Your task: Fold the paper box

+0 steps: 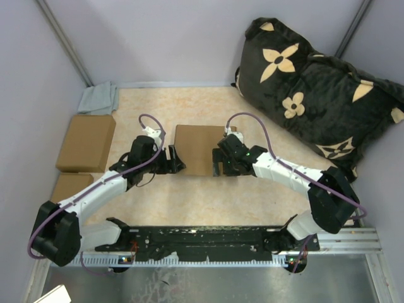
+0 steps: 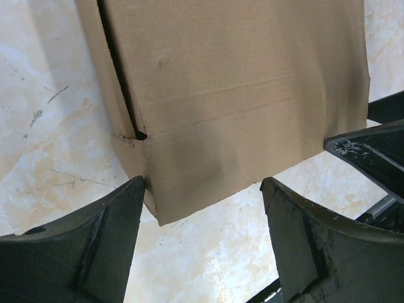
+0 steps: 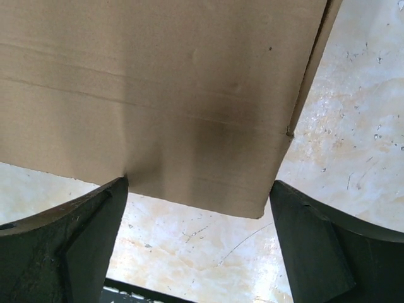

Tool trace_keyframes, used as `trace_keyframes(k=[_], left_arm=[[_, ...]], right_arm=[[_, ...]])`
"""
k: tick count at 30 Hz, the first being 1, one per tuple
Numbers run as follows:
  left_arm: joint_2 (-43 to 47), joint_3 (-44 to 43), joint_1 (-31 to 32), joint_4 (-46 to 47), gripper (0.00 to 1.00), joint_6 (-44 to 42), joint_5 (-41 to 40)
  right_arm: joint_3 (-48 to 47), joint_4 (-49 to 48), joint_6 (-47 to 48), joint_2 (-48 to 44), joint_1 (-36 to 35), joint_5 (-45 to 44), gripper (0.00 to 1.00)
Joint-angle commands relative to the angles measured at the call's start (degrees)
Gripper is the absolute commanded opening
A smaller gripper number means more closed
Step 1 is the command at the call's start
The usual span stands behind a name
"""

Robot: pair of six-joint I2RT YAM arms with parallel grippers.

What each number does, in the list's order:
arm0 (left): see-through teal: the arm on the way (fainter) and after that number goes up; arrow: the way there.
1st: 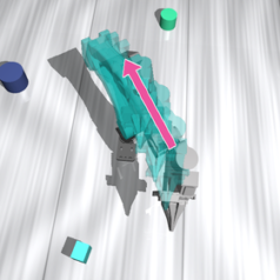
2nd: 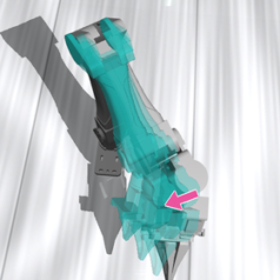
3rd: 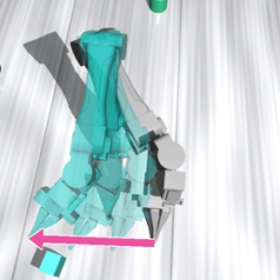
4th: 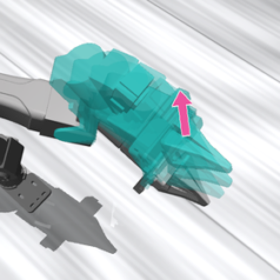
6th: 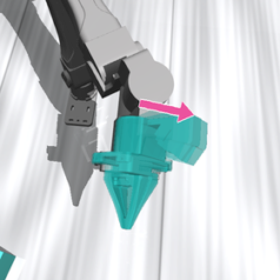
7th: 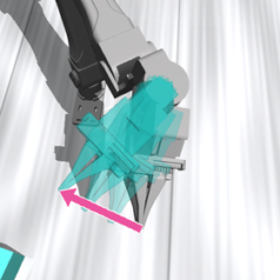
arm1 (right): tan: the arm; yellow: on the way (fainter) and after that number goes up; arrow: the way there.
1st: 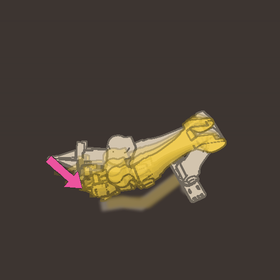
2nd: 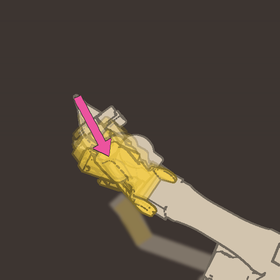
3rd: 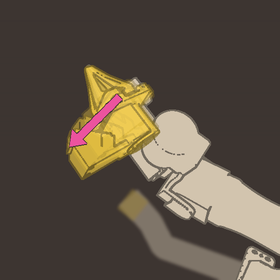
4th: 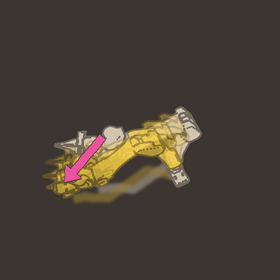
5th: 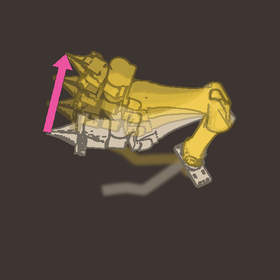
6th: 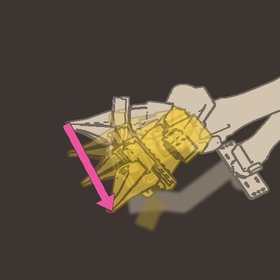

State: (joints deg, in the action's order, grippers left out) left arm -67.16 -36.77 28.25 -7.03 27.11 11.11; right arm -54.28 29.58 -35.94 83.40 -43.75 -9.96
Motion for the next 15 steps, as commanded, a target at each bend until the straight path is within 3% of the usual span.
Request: trace_keyframes(k=[1,15], left_arm=[[-0.5,-1.7,0.4,-1.1,0.8,0.9,2.0],[-1.8,-6.0,0.4,-6.9,0.8,2.5,4.7]], right_arm=[[-5.0,-0.4,-1.0,-1.2,-0.8,1.3,0.94],[-14.2,7.2,-0.8,3.2,-0.9,1.7,0.92]])
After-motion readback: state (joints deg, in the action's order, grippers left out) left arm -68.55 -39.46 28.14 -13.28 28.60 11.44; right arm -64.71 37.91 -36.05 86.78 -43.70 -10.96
